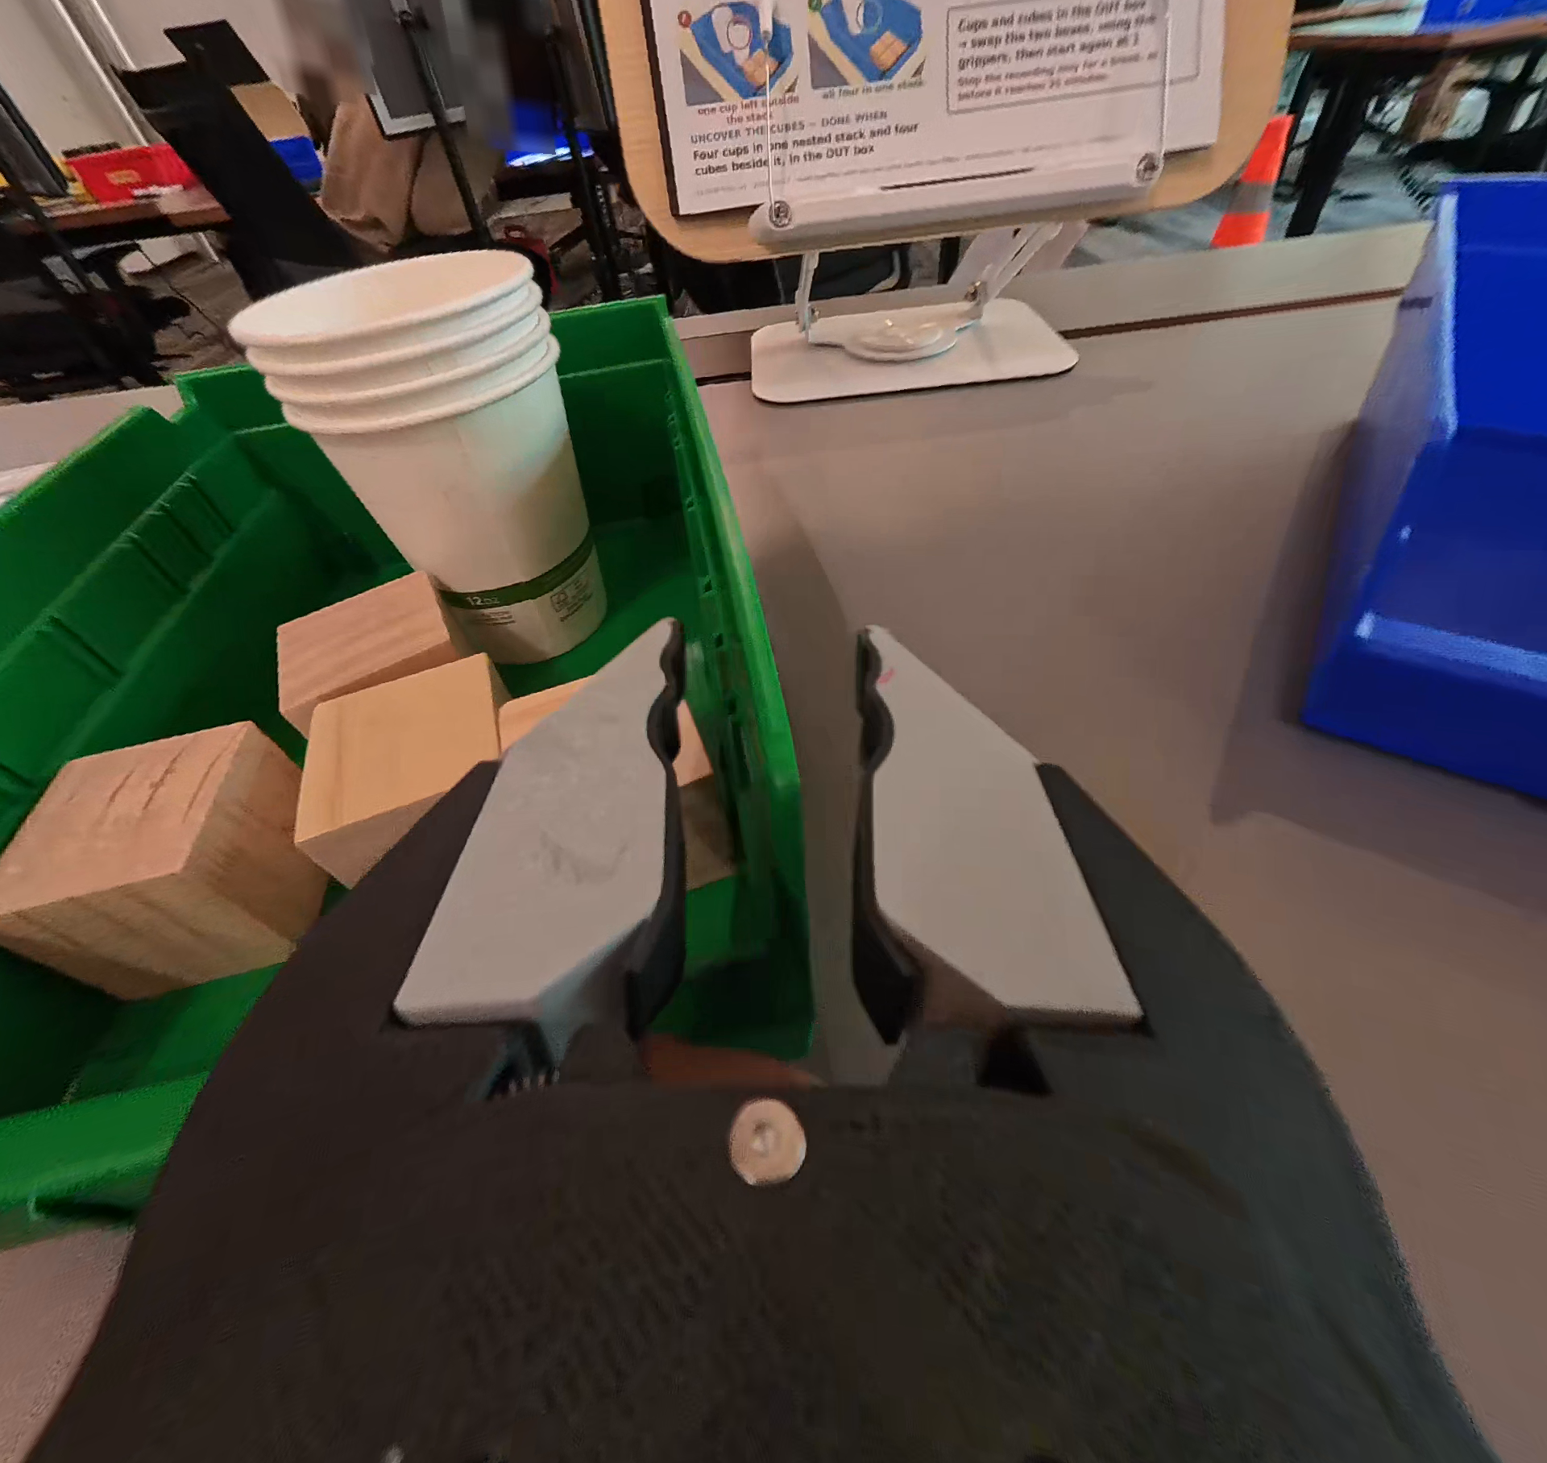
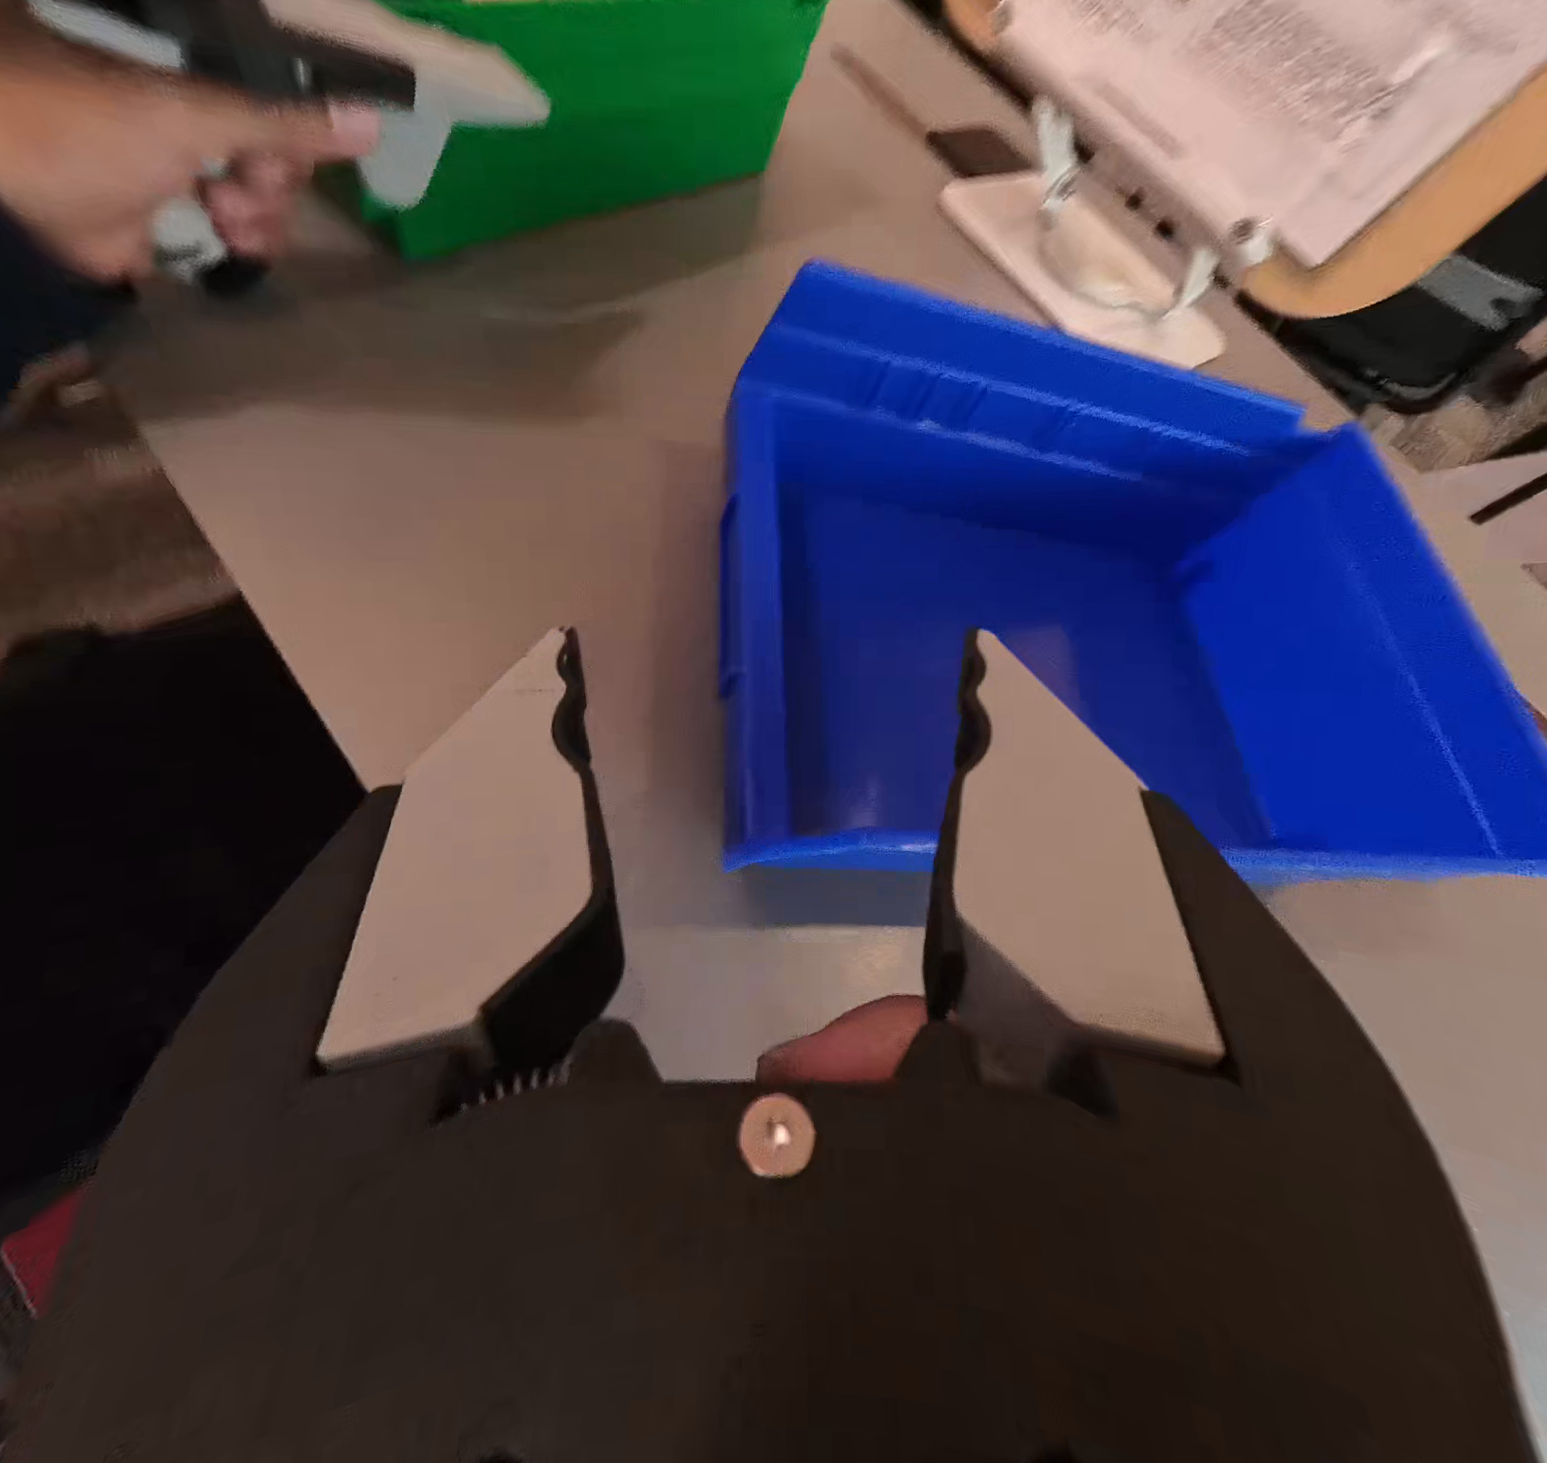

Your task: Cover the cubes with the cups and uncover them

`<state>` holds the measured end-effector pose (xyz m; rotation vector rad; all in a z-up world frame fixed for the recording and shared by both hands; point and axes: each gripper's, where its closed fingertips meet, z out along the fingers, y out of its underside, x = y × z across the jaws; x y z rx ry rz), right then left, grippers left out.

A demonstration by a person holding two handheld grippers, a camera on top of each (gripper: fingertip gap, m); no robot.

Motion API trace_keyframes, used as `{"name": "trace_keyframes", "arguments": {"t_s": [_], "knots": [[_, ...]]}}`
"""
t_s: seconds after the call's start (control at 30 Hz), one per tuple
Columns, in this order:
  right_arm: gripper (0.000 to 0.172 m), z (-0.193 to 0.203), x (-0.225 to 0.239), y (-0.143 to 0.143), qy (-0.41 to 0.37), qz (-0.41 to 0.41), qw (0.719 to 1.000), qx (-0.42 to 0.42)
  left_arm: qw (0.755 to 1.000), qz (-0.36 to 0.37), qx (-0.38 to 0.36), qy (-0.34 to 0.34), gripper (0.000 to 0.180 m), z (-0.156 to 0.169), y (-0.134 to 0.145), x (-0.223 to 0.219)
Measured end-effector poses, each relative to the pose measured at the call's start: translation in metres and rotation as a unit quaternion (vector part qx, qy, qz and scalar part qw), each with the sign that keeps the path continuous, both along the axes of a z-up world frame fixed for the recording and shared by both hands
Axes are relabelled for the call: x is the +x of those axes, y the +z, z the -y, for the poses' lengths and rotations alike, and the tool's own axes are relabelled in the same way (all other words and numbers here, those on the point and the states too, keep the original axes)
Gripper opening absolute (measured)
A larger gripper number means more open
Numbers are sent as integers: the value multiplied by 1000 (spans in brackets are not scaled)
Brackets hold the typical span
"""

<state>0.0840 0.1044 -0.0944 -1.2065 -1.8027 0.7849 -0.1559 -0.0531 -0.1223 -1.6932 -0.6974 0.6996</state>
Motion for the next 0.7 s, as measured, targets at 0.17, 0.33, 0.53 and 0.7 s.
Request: {"name": "trace_keyframes", "arguments": {"t_s": [0.17,0.33,0.53,0.7], "knots": [[94,-10,1,-44,-21,95,994,50,1000,15,-22,-9,84,6,-5,9],[104,-77,18,-54,-88,119,985,90,999,38,-16,-15,95,16,-11,18],[111,-159,39,-57,-149,167,969,105,999,40,6,-25,92,22,-8,32],[111,-205,62,-50,-213,165,957,105,998,31,6,-50,92,15,-5,54]]}}
